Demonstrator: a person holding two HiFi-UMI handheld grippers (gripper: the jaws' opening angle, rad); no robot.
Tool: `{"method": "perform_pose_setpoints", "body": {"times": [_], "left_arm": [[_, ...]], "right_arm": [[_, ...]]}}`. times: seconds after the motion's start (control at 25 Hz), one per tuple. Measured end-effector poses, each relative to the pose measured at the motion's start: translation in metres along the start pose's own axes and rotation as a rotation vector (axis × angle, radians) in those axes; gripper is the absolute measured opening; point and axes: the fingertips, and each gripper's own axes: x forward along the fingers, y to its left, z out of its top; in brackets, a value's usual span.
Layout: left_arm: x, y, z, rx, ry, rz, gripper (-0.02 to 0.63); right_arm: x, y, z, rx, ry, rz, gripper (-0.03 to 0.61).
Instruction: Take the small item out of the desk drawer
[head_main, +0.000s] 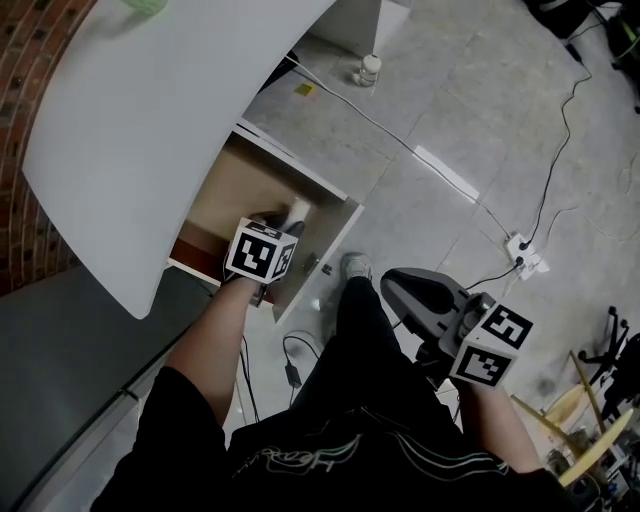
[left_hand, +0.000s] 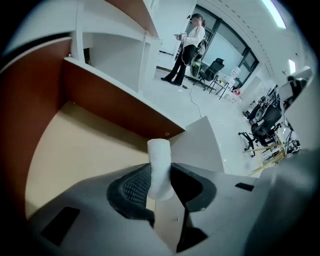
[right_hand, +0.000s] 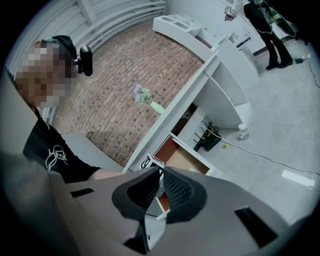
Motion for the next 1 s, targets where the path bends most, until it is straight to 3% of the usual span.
{"method": "perform_pose_setpoints", "body": {"times": [0.48,0.84,1.0], "left_arm": [[-0.138,-0.074,0.014,0.007,-0.220,-0.012,0.140],[-0.288,-0.167,0.014,0.041,-0.444,-0.128,0.140],[-0.355,-0.211,0.012,0.017,-0.542,-0.176,0.140]], "right_arm": [[-0.027,0.084,-0.001,-0.128,-0.070,-0.004,0.055],[-0.066,0.171,0.011,-0.271,-0.122,0.022,0.055],[-0.089,0.214,0.016,-0.360,-0.149,0.039,0.055]]}}
